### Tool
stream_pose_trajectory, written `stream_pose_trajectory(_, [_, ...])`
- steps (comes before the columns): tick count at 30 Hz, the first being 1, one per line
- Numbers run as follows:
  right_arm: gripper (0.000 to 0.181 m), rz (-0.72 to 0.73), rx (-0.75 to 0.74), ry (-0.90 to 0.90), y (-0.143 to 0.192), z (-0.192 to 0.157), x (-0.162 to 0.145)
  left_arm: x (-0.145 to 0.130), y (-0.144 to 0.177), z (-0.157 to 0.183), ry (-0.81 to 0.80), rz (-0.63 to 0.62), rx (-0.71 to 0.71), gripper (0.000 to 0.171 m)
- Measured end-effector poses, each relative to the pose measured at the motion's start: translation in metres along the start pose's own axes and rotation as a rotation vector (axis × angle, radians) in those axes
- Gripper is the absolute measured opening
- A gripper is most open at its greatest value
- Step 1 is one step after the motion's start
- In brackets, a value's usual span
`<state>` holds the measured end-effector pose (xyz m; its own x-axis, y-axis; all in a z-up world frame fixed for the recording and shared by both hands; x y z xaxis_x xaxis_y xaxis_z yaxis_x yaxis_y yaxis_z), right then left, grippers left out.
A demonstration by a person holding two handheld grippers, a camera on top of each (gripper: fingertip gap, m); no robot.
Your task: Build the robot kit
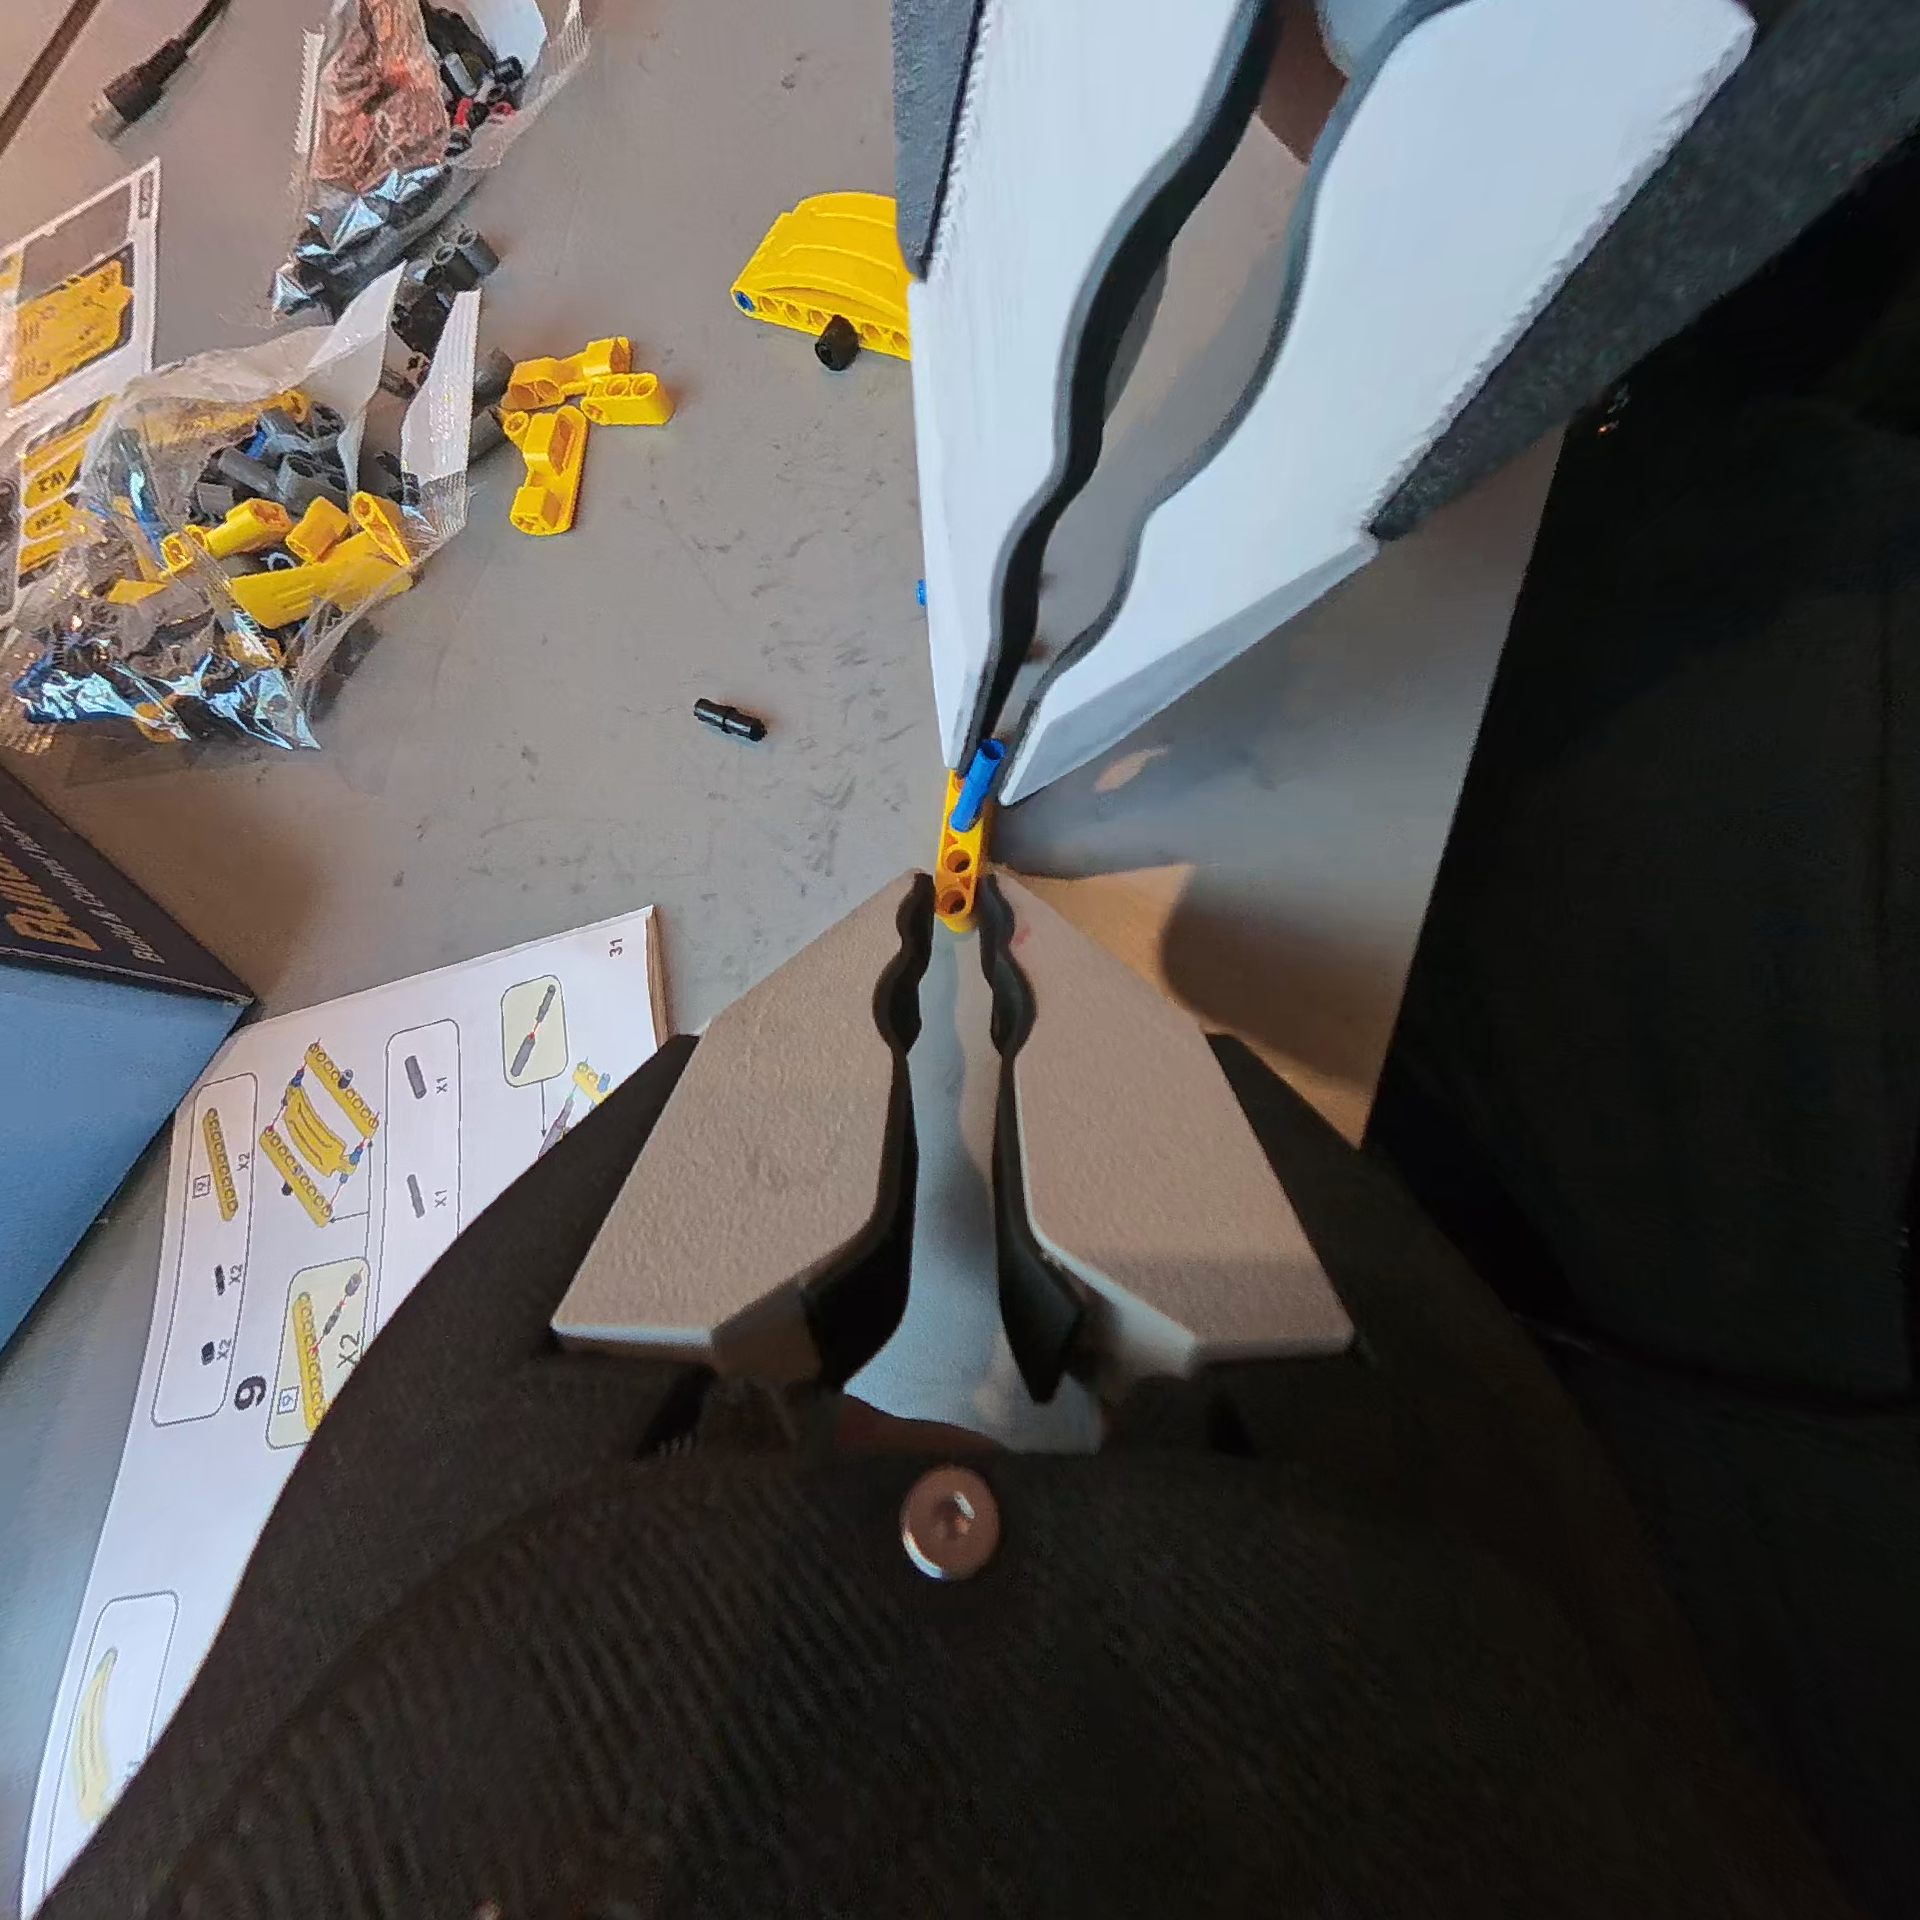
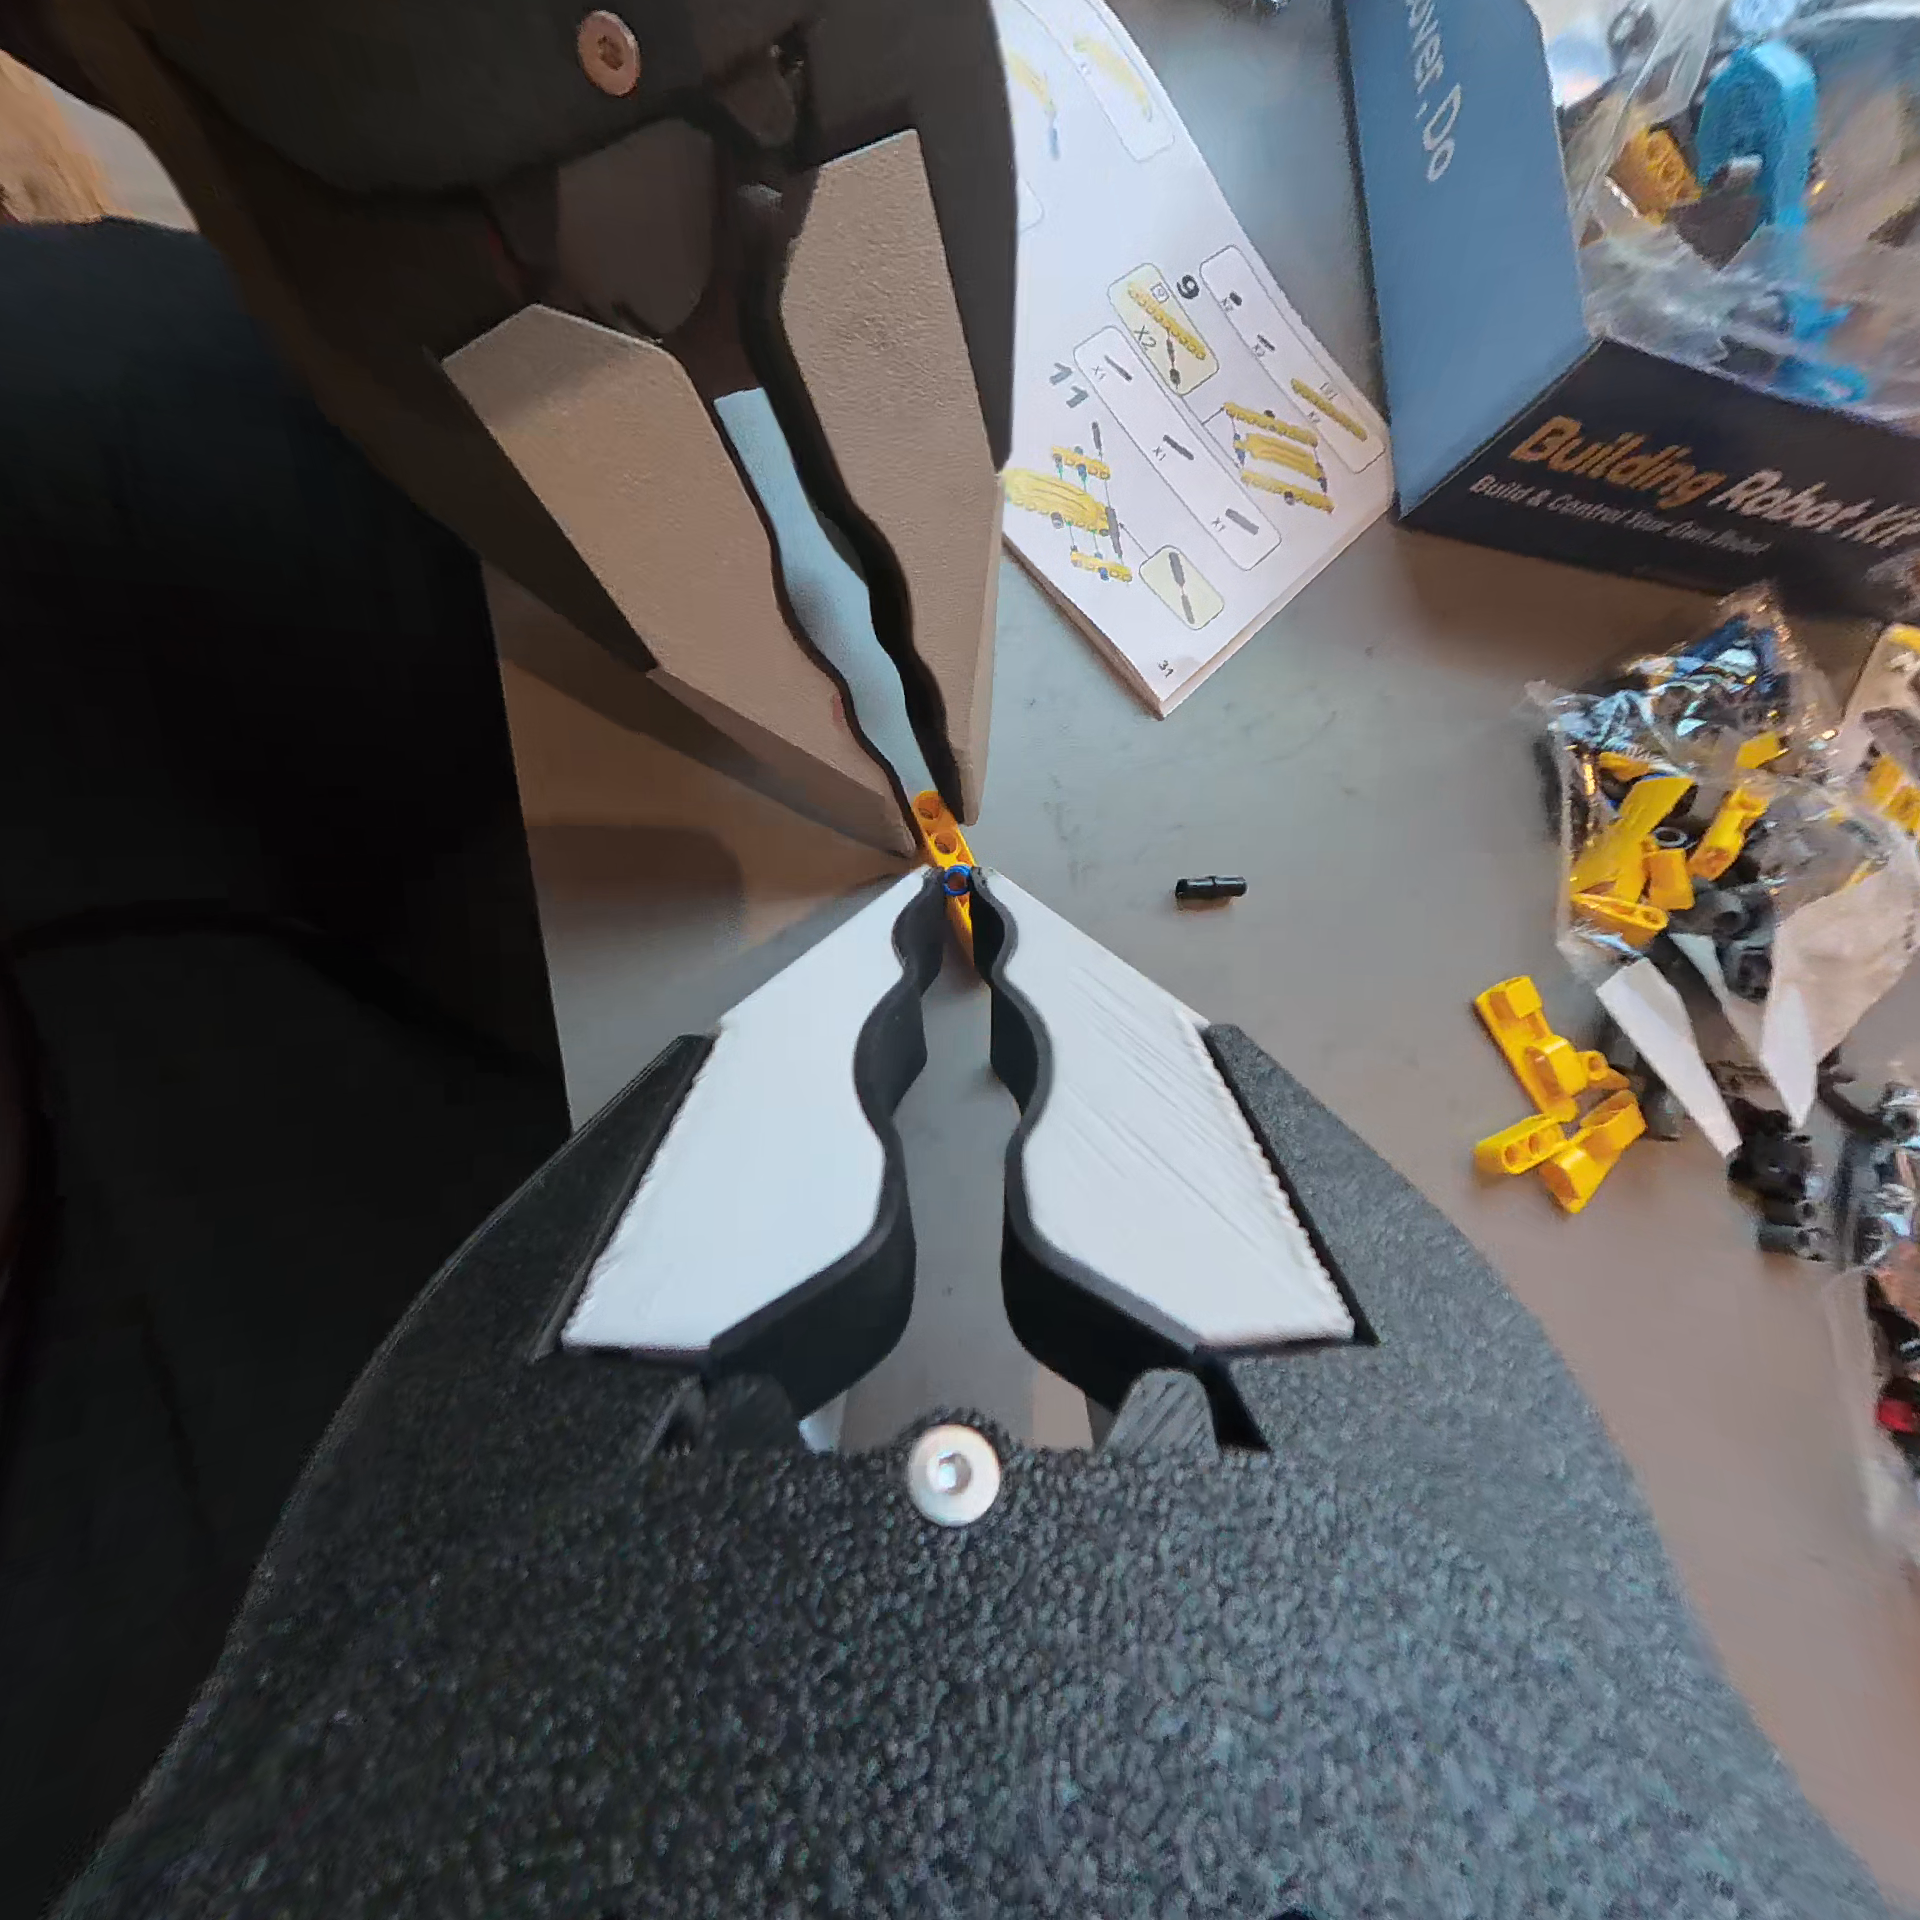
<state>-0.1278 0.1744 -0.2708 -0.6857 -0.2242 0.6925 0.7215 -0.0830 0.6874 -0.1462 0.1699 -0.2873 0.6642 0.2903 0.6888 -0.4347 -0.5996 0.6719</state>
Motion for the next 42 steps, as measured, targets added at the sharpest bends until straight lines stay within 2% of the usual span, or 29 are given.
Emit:
stream_pose_trajectory(3, [0.004, -0.045, 0.069, -0.081, -0.0001, 0.0020, -0.0004, 0.0000, 0.0000, 0.0000, -0.001, 0.000, 0.001, 0.006])
stream_pose_trajectory(9, [0.004, -0.173, 0.130, -0.097, -0.0010, 0.0042, 0.0002, -0.0002, 0.0000, -0.0004, -0.002, -0.002, 0.006, 0.006])
stream_pose_trajectory(15, [0.004, -0.285, 0.233, -0.200, -0.0018, 0.0065, 0.0011, -0.0001, 0.0000, -0.0005, -0.004, -0.002, 0.007, 0.006])
stream_pose_trajectory(22, [0.004, -0.433, 0.288, -0.209, -0.0026, 0.0057, 0.0033, 0.0001, 0.0001, 0.0002, -0.003, 0.001, 0.000, 0.006])
stream_pose_trajectory(33, [0.003, -0.476, 0.370, -0.283, -0.0042, 0.0070, 0.0040, 0.0001, 0.0002, 0.0003, -0.008, 0.000, 0.005, 0.006])
stream_pose_trajectory(42, [0.003, -0.492, 0.361, -0.209, -0.0046, 0.0063, 0.0041, 0.0000, 0.0002, 0.0002, -0.009, 0.000, 0.006, 0.006])
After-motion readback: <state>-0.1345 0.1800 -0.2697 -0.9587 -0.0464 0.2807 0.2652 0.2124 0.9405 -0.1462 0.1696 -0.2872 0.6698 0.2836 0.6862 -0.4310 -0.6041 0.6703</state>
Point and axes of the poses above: each gripper's, where its closed fingertips meet, y back along the fingers, x out of its top, z = x × y across the jaws, the point moved 1 cm from there along y, back along the fingers, and after that the axes turned 3 degrees about -y, right-handed, at the moved point
